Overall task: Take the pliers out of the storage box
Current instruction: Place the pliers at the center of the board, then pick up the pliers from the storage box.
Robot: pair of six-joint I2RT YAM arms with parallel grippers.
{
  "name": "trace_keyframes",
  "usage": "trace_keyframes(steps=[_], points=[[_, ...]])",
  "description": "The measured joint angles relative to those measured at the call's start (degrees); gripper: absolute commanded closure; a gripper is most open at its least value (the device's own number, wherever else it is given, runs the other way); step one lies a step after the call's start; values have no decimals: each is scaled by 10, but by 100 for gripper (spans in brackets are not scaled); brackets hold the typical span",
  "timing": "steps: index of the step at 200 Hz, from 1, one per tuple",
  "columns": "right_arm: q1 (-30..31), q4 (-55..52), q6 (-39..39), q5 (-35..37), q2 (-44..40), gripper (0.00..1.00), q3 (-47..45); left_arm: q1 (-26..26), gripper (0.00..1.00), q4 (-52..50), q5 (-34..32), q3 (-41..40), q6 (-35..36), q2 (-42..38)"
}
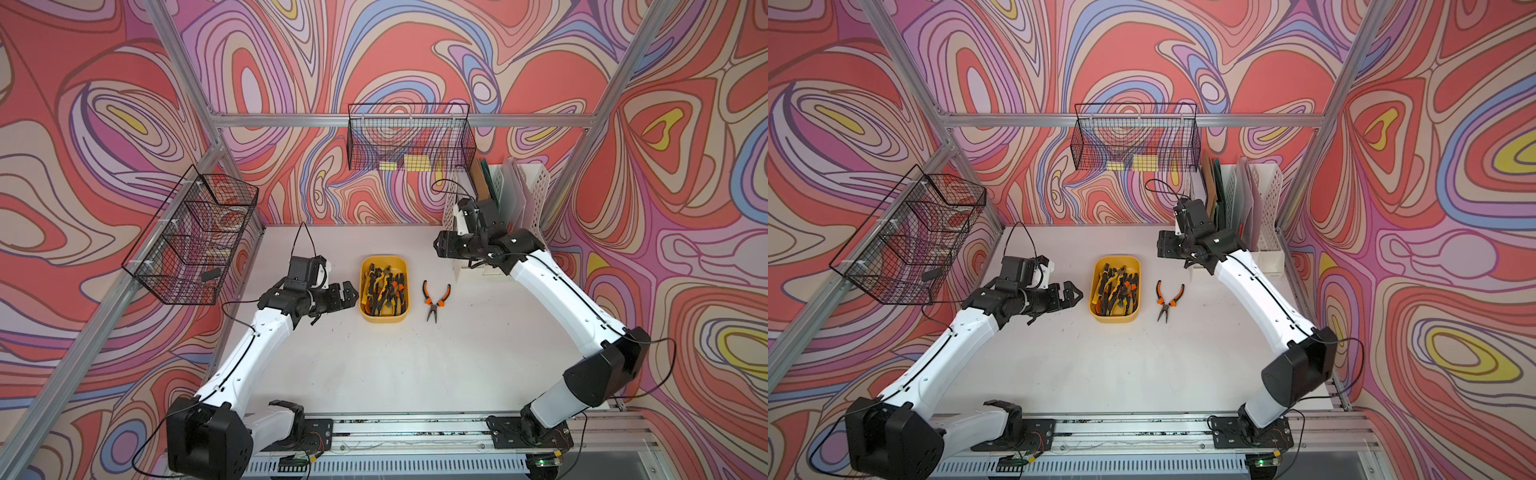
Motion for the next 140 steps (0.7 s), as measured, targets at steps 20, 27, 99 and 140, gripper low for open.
trace_keyframes(steps=[20,27,99,140], points=[[0,9,-3,2,-40,31,-59,-13,0,-13,-10,48,1,30],[0,10,-3,2,-50,32,-77,-21,0,-23,-12,69,3,45],[0,38,18,-46,-152,36,-237,-64,26,-120,-22,257,18,234],[0,53,23,-54,-161,36,-257,-68,26,-161,-25,339,17,329]])
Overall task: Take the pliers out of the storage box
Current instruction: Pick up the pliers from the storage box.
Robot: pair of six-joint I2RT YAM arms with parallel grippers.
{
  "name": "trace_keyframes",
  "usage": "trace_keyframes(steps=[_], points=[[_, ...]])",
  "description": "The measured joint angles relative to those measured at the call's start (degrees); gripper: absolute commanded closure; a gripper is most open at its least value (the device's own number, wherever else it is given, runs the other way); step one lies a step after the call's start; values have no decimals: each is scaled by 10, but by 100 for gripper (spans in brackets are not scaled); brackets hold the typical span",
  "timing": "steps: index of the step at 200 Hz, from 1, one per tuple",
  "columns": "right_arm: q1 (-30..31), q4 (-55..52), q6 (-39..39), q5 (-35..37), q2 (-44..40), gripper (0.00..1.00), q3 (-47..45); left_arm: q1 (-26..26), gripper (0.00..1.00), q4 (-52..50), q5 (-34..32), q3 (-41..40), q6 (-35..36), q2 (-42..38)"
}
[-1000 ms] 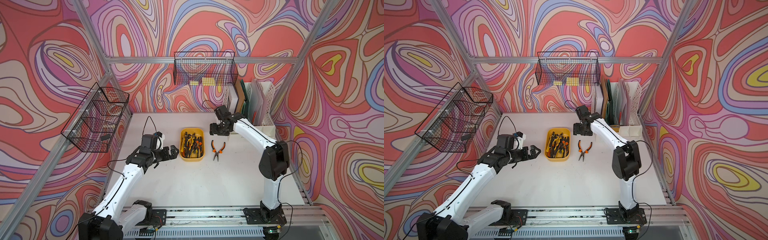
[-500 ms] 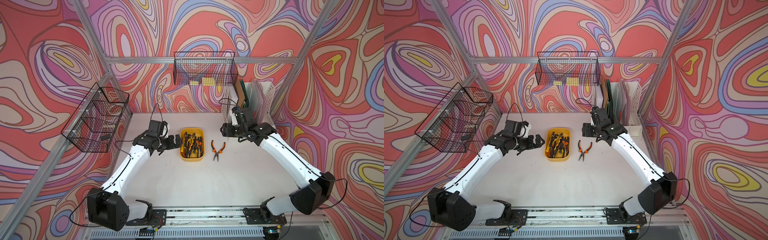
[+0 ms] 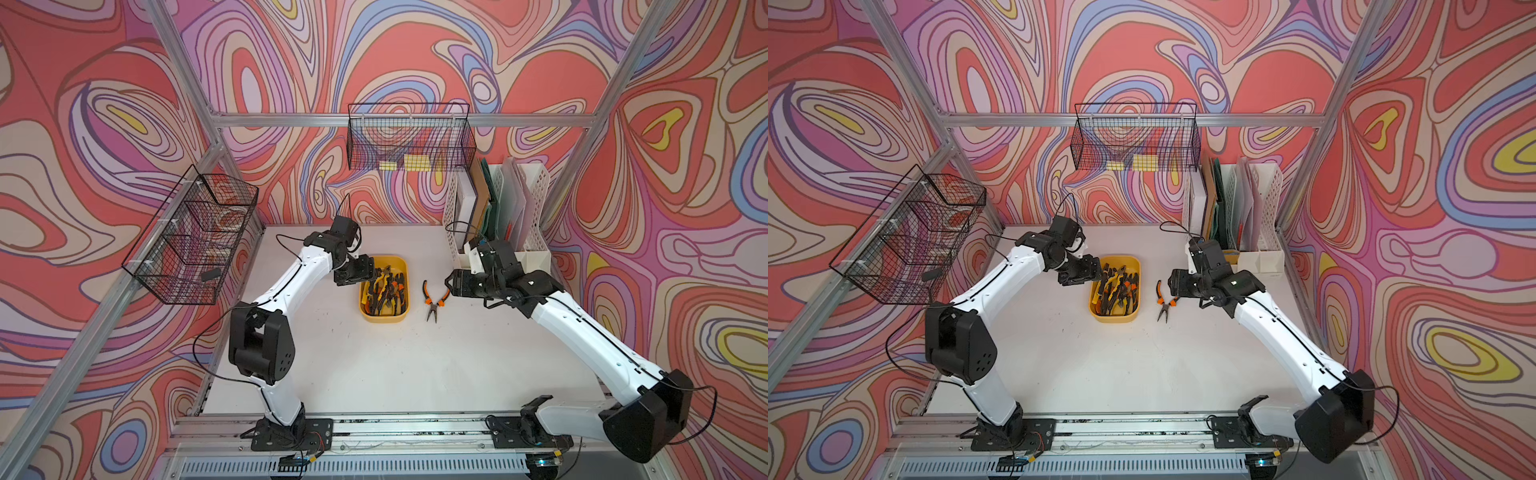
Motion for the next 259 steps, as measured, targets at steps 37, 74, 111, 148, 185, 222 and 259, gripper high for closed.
trace_keyframes(steps=[37,74,111,148,185,222,259], points=[[0,20,10,-11,0,38,-30,-12,26,-16,-9,46,-1,55],[0,40,31,-30,2,40,-63,-13,33,-29,-16,107,-1,114],[0,59,53,-49,3,41,-96,-13,34,-42,-26,163,0,171],[0,63,61,-55,3,41,-103,-13,36,-68,-34,205,1,210],[0,66,61,-60,9,42,-103,-13,38,-76,-40,212,1,236],[0,67,61,-60,14,41,-103,-13,53,-85,-47,228,-1,264],[0,67,61,-60,19,42,-103,-13,65,-85,-49,231,-3,270]])
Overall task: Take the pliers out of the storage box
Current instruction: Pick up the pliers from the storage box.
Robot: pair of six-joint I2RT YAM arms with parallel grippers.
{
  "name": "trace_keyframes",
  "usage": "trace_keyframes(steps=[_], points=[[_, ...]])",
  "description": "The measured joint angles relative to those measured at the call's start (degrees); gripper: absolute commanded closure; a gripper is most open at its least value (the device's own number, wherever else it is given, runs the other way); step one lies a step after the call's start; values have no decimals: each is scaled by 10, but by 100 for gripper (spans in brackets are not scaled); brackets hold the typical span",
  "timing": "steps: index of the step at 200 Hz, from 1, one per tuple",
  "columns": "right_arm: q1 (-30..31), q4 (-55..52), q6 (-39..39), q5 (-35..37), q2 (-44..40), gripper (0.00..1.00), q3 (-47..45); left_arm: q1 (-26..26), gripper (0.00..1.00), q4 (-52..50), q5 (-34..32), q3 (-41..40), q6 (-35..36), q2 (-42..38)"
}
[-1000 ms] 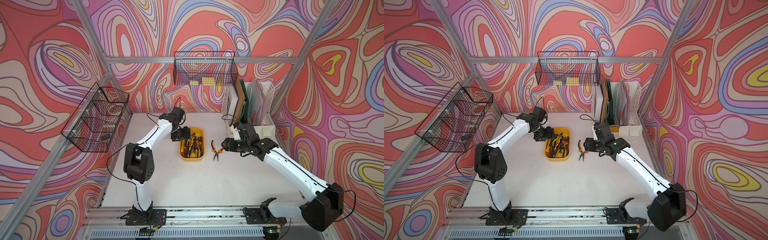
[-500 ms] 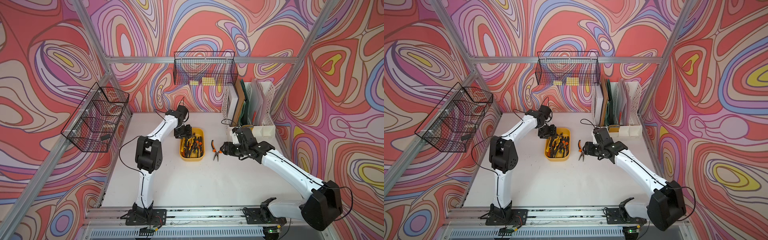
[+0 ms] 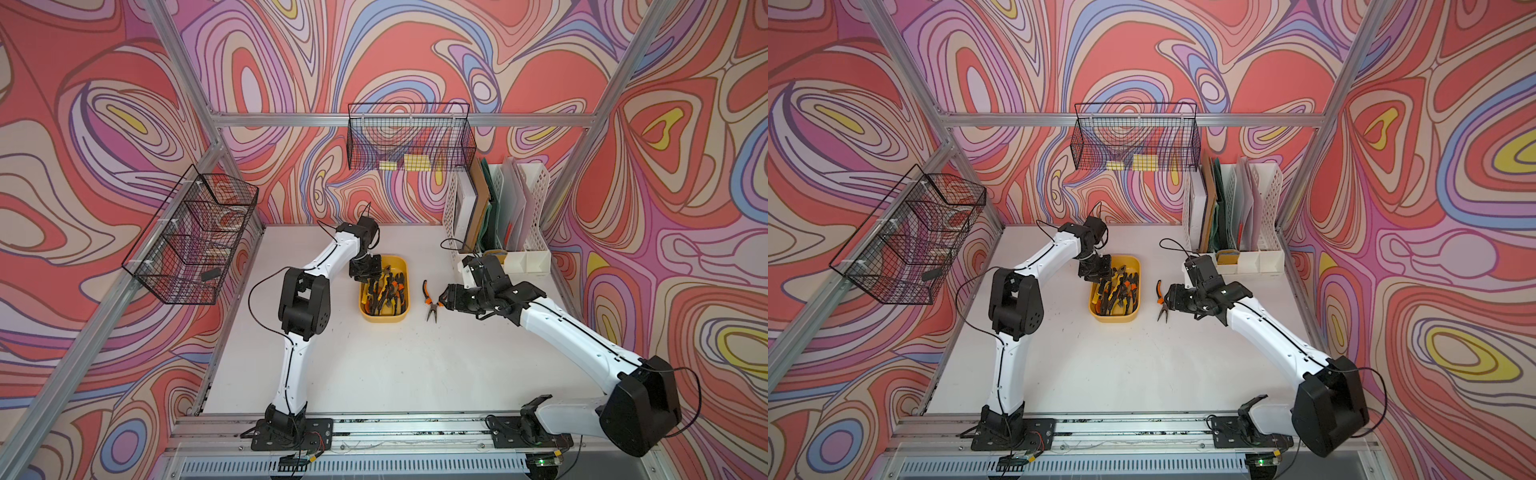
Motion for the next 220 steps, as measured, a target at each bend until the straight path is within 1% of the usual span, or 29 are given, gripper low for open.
trace_keyframes(steps=[10,23,39,99,119,140,161,220], points=[[0,0,0,0,2,42,0,0,70,0,0,1,-2,1],[0,0,0,0,4,42,0,0,84,0,0,2,-3,1],[0,0,0,0,5,42,0,0,100,1,1,5,-13,1],[0,0,0,0,5,42,0,0,100,9,10,4,-13,2],[0,0,0,0,5,42,0,0,100,28,10,-19,-13,-12],[0,0,0,1,3,42,0,-1,100,70,8,-71,-15,-50],[0,0,-1,3,0,42,0,-2,100,89,3,-108,-17,-100],[0,-3,0,3,-15,42,0,-3,100,105,-32,-142,-16,-259]])
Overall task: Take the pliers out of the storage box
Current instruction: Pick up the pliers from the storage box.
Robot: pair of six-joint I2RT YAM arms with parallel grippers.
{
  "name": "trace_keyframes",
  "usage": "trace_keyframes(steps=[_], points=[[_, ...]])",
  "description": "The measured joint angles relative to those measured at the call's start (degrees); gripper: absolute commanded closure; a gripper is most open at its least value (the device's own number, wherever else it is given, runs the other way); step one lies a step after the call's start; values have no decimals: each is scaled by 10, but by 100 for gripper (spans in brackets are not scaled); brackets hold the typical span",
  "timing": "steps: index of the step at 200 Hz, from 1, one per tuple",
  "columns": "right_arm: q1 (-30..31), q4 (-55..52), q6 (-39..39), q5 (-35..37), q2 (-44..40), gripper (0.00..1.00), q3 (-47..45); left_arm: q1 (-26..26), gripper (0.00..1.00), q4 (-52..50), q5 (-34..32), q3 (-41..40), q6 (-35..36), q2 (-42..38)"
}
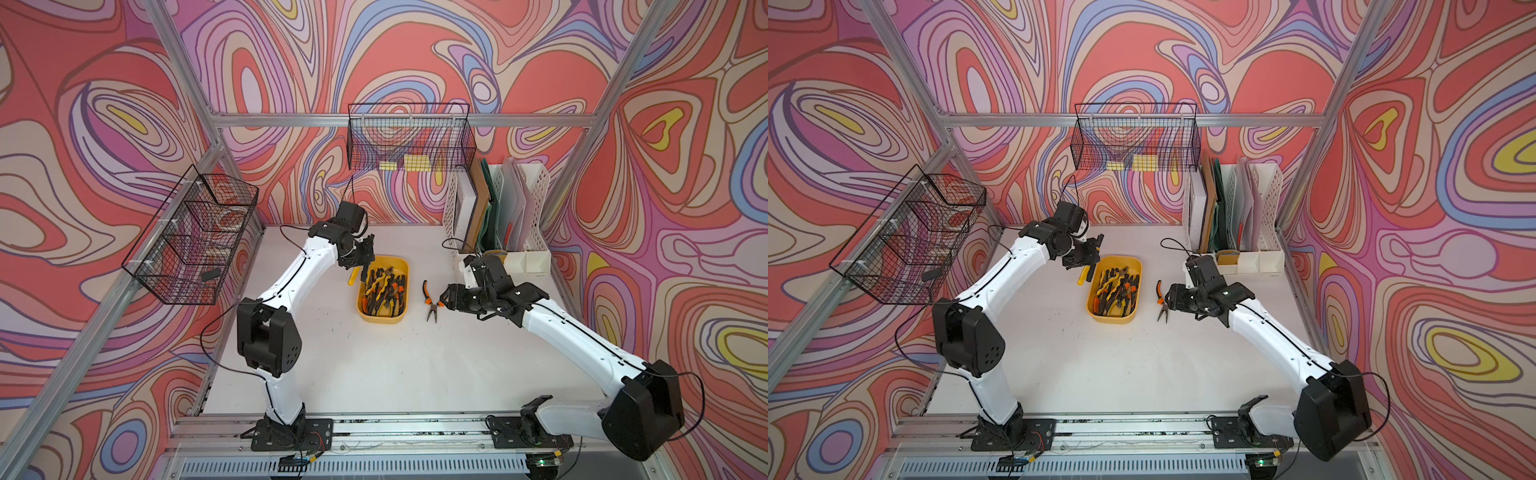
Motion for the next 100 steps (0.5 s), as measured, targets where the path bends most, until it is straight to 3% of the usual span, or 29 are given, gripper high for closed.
trace_keyframes(steps=[66,100], points=[[0,-29,-11,10,-18,41,5,2,100,-130,-133,24,46,-20],[0,-35,-13,10,-18,41,10,19,100,-156,-165,21,55,-4]])
